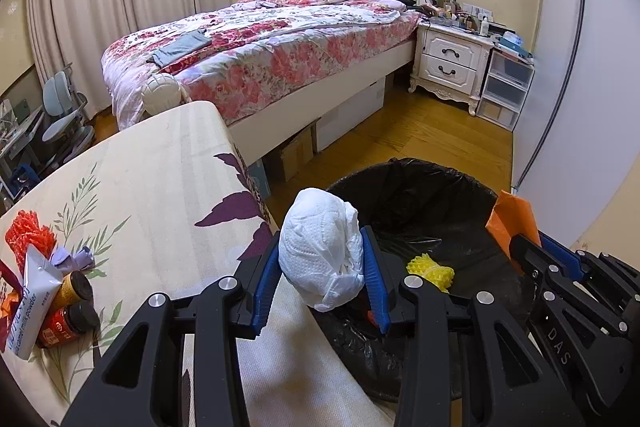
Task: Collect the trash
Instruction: 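Carry white and orange bags over the bin and open both grippers, then move both tools back over the remaining trash pile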
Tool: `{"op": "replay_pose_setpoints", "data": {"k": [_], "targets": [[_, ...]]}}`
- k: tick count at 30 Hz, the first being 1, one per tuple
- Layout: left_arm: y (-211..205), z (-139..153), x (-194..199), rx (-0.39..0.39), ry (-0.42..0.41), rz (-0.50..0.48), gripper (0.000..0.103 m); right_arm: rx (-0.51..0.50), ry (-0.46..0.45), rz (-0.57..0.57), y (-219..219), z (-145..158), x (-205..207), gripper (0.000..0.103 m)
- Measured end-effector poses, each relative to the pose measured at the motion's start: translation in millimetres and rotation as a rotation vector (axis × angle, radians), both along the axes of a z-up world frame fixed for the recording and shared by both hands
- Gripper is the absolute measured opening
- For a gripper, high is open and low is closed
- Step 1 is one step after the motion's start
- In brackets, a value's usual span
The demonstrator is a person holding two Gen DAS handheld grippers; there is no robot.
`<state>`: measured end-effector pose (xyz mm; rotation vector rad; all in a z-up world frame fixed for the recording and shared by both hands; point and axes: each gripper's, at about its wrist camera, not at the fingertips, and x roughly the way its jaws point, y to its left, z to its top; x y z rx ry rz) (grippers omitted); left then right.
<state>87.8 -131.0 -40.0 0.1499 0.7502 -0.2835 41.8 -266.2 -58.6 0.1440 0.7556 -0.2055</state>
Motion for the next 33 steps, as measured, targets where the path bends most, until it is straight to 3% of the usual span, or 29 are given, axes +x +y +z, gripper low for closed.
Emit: {"op": "replay_pose_setpoints", "data": {"k": [4,7,8,13,20,33], "targets": [[-2.9,-1.0,0.8,0.011,0.002,-0.013,0.046,0.006,0.003,-0.008,-3.1,-1.7,1.7,0.017],[-2.3,1.5,-1.4,0.01,-0.015,-0.001,0.07,0.011,0.002,-0.019,-4.8,-2.4,1.2,0.021],[-1.1,3.1,-2.9,0.007,-0.026,0.005,0.075,0.011,0.001,-0.023,-5.6,-2.2,0.3,0.029],[1.6,5.9,-6.2,0.031,-0.045,0.012,0.078,-0.001,-0.01,-0.04,-5.9,1.2,-3.3,0.036],[22.7,12.8,-14.4,-0.002,-0.03,0.054,0.079,-0.011,-0.019,-0.04,-0.4,10.2,-9.5,0.047],[86.2,36.6,-45.4,-0.046,-0.054,0.162,0.08,-0.019,-0.039,0.027,35.1,28.2,-18.1,0.052]]}}
